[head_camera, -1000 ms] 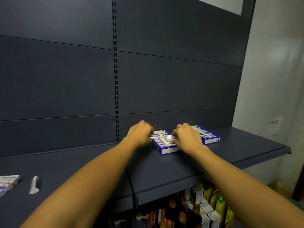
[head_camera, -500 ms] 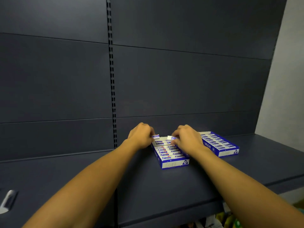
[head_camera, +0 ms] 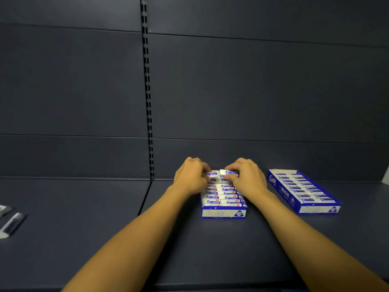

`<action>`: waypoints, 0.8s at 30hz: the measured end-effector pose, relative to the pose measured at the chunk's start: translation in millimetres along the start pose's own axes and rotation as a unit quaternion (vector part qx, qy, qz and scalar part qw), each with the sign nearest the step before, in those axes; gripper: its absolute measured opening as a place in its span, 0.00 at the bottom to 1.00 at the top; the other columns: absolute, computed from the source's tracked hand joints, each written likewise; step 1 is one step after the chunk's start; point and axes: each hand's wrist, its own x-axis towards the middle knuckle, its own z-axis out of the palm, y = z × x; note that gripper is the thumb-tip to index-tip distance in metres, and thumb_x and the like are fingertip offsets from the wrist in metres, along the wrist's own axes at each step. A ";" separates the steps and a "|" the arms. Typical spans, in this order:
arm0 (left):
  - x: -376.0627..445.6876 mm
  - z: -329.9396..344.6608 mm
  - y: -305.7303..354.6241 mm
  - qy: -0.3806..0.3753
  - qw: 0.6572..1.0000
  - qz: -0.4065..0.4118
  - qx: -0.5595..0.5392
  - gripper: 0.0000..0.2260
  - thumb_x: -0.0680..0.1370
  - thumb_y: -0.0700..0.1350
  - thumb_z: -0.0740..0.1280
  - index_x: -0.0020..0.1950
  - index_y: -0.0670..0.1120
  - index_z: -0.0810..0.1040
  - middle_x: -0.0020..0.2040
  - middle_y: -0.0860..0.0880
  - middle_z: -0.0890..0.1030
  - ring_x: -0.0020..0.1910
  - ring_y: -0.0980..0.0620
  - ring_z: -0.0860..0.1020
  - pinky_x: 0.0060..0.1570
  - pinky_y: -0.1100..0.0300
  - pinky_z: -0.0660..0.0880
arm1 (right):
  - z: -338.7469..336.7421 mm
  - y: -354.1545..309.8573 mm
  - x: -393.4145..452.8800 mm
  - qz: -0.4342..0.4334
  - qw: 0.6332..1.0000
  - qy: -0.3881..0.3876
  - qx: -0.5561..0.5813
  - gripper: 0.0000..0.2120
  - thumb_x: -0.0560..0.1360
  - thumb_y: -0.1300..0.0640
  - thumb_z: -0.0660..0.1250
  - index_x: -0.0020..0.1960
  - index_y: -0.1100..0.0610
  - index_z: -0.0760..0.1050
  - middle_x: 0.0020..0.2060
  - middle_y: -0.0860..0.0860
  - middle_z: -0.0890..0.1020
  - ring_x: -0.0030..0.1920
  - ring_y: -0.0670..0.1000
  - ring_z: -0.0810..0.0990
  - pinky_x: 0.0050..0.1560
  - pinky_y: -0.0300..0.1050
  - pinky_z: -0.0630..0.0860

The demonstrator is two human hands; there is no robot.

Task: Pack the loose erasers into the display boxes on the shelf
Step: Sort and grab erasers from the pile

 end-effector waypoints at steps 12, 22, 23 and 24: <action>-5.5 20.3 -4.7 0.008 0.999 -0.039 -0.011 0.12 0.78 0.49 0.73 0.61 0.54 0.84 0.56 0.56 0.79 0.53 0.56 0.68 0.52 0.57 0.74 | 28.2 15.6 5.9 0.024 0.997 -0.009 0.069 0.16 0.75 0.50 0.74 0.61 0.49 0.80 0.58 0.46 0.80 0.54 0.43 0.73 0.46 0.39 0.73; -1.5 26.0 -3.1 -0.007 0.999 -0.052 0.006 0.13 0.78 0.47 0.72 0.63 0.51 0.84 0.61 0.53 0.78 0.63 0.51 0.69 0.57 0.56 0.74 | 24.0 18.6 2.2 0.005 1.000 -0.014 0.010 0.18 0.76 0.48 0.73 0.64 0.47 0.78 0.60 0.44 0.79 0.59 0.44 0.73 0.49 0.39 0.73; -0.6 25.9 -1.8 -0.009 0.998 -0.055 0.008 0.13 0.79 0.46 0.72 0.63 0.51 0.84 0.61 0.52 0.78 0.64 0.50 0.68 0.57 0.56 0.74 | 23.4 18.0 2.0 0.004 1.000 -0.018 0.008 0.18 0.76 0.48 0.72 0.65 0.47 0.78 0.60 0.45 0.79 0.60 0.45 0.73 0.50 0.40 0.74; 0.0 25.8 -0.8 -0.013 0.998 -0.058 0.008 0.13 0.79 0.46 0.72 0.63 0.51 0.84 0.61 0.52 0.78 0.64 0.50 0.68 0.57 0.56 0.74 | 22.6 17.4 1.4 0.002 1.000 -0.020 0.004 0.18 0.76 0.49 0.72 0.65 0.47 0.78 0.60 0.45 0.79 0.60 0.45 0.73 0.51 0.40 0.74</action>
